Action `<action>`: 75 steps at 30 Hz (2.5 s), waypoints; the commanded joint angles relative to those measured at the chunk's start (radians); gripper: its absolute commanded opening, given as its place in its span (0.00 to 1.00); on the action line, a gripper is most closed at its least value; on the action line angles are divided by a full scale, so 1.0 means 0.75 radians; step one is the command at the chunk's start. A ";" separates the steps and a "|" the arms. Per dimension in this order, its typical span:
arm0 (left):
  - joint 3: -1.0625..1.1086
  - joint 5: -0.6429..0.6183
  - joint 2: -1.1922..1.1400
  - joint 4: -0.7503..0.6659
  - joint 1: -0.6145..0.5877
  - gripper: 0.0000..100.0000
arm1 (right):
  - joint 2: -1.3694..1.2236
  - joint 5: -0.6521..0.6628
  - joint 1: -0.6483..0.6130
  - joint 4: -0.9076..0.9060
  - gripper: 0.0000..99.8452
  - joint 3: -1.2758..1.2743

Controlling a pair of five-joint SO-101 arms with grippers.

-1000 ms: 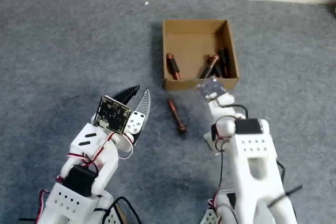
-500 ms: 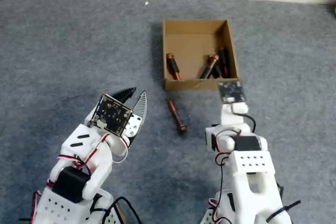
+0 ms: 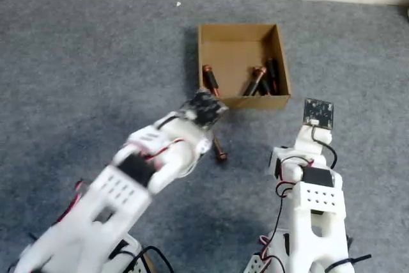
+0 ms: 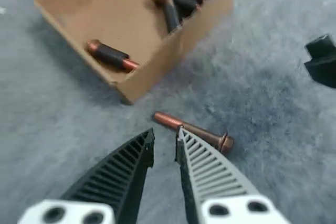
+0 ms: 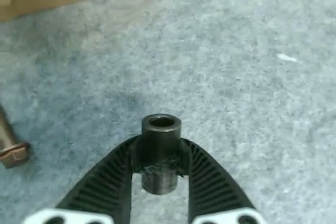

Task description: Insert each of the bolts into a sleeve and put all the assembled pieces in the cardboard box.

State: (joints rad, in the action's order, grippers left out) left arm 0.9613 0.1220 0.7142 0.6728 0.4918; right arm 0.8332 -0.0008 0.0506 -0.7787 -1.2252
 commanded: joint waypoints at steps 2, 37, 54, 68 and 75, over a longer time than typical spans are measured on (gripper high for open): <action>-0.177 0.008 -0.445 -0.207 0.060 0.09 | 0.046 -0.014 0.024 0.034 0.00 0.007; -1.057 0.008 -1.255 0.861 -0.159 0.06 | 0.046 -0.006 0.024 0.034 0.00 -0.003; -0.958 0.462 -0.868 1.002 -0.181 0.16 | 0.046 0.045 0.021 0.034 0.00 -0.003; -0.922 1.328 -0.961 1.002 -0.114 0.16 | 0.046 0.049 0.021 0.034 0.00 -0.003; -0.930 1.438 -1.271 0.853 -0.107 0.14 | 0.046 0.051 0.021 0.034 0.00 0.001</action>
State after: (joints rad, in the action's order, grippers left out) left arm 0.2770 1.1684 -0.1695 1.4047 0.3890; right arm 0.8332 0.0269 0.0537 -0.7787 -1.2329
